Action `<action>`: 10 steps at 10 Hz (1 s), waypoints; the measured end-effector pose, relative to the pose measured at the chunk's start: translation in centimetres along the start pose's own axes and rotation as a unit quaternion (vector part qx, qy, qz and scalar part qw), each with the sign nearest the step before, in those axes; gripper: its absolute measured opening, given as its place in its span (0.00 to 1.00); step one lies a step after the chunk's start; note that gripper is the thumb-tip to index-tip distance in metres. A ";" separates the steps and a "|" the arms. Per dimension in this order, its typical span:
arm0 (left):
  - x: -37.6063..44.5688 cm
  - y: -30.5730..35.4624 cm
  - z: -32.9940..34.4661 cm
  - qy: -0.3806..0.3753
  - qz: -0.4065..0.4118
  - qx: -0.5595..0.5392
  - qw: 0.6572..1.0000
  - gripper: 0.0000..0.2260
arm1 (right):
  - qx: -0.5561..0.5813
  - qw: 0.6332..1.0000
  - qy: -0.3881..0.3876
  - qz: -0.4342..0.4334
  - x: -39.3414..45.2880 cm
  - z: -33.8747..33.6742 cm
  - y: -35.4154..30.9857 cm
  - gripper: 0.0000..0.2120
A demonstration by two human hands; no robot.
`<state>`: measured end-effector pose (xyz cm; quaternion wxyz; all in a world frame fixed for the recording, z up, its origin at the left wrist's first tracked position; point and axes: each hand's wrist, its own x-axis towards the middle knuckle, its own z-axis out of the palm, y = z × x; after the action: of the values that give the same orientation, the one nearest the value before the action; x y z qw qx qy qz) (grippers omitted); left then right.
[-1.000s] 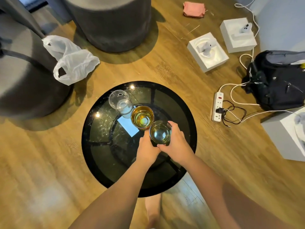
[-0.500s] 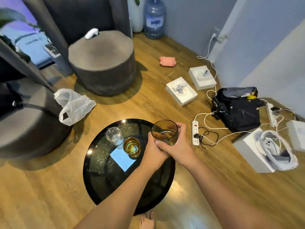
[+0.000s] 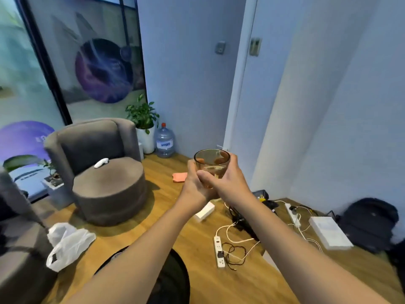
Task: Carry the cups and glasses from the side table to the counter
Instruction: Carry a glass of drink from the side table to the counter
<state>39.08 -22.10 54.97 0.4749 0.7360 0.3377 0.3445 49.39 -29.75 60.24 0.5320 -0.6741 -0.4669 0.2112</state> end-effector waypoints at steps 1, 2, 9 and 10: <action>-1.3 6.6 1.3 0.018 0.066 0.015 0.998 0.34 | 0.013 0.999 0.027 -0.032 -2.0 -4.5 -3.9 0.37; -3.0 12.0 2.6 0.001 0.087 0.010 0.996 0.37 | 0.004 0.998 0.043 -0.055 -4.3 -8.1 -6.9 0.37; -8.1 24.3 12.3 -0.153 0.230 -0.048 0.960 0.36 | -0.104 0.978 0.182 -0.019 -15.7 -22.9 -13.1 0.43; -9.9 24.9 15.0 -0.215 0.234 -0.078 0.945 0.35 | -0.132 0.964 0.232 -0.006 -18.7 -24.4 -12.4 0.43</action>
<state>50.44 -45.21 71.71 0.4981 0.8115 0.0177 0.3049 54.56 -58.38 76.02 0.5332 -0.7660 -0.3587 -0.0183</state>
